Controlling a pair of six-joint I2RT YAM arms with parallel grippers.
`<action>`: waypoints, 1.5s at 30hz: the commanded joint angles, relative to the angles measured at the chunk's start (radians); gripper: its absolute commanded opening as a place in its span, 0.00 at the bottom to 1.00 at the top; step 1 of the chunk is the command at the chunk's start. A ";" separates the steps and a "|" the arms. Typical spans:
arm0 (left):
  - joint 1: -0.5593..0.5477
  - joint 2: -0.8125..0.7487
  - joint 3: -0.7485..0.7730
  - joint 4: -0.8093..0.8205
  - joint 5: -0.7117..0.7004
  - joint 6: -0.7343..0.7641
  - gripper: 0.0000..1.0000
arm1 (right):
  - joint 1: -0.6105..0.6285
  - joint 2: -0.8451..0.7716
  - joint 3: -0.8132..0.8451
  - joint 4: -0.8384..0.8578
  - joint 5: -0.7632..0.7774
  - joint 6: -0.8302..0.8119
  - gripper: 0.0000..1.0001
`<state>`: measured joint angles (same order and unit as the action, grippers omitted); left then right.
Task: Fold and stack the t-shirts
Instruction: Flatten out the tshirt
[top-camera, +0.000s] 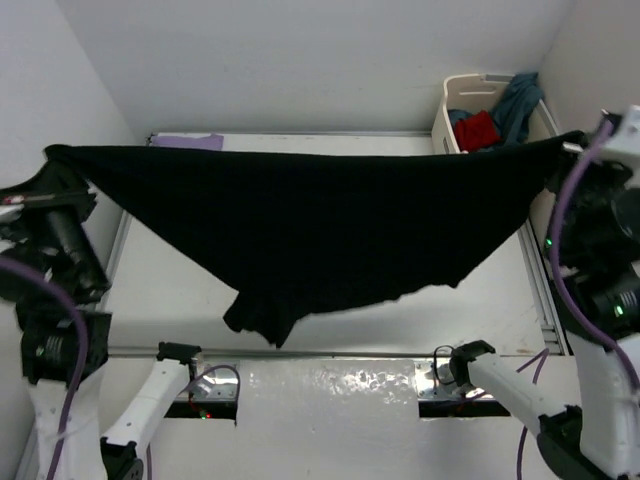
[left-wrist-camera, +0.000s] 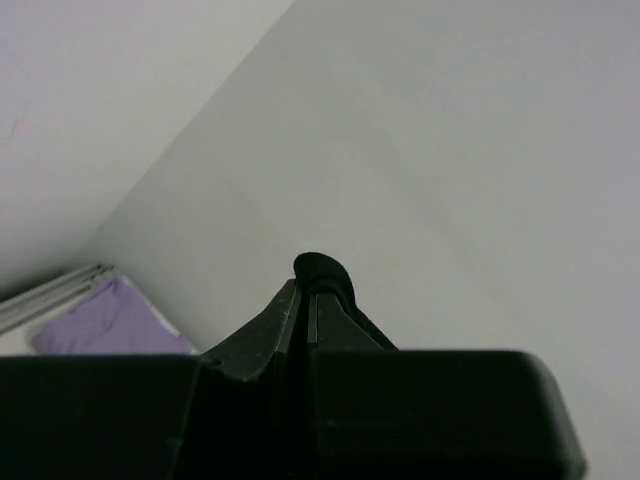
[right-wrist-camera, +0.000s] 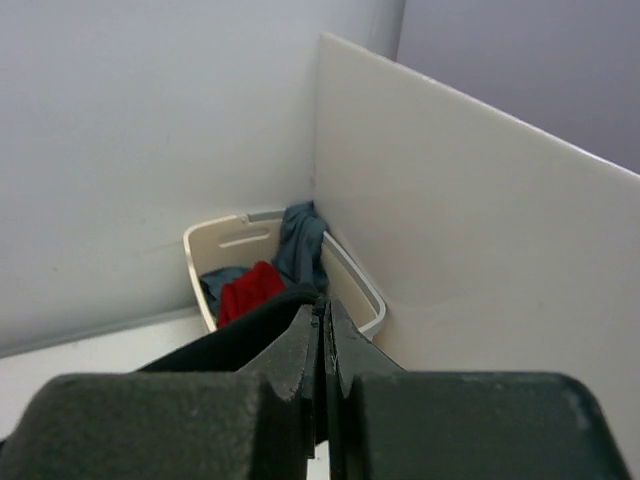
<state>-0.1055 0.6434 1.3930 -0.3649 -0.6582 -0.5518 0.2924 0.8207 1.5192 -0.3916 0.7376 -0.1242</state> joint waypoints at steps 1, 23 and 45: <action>-0.003 0.120 -0.095 -0.029 0.002 -0.026 0.00 | 0.001 0.174 0.012 0.003 0.061 -0.051 0.00; 0.004 0.509 -0.519 -0.160 0.186 -0.255 1.00 | -0.010 0.803 0.027 -0.019 -0.267 0.067 0.99; 0.003 0.486 -0.660 0.012 0.381 -0.226 1.00 | 0.435 0.624 -0.923 0.119 -0.589 0.649 0.99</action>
<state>-0.1051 1.1458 0.7364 -0.4076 -0.2852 -0.7898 0.7521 1.4033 0.5797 -0.3351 0.1509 0.4801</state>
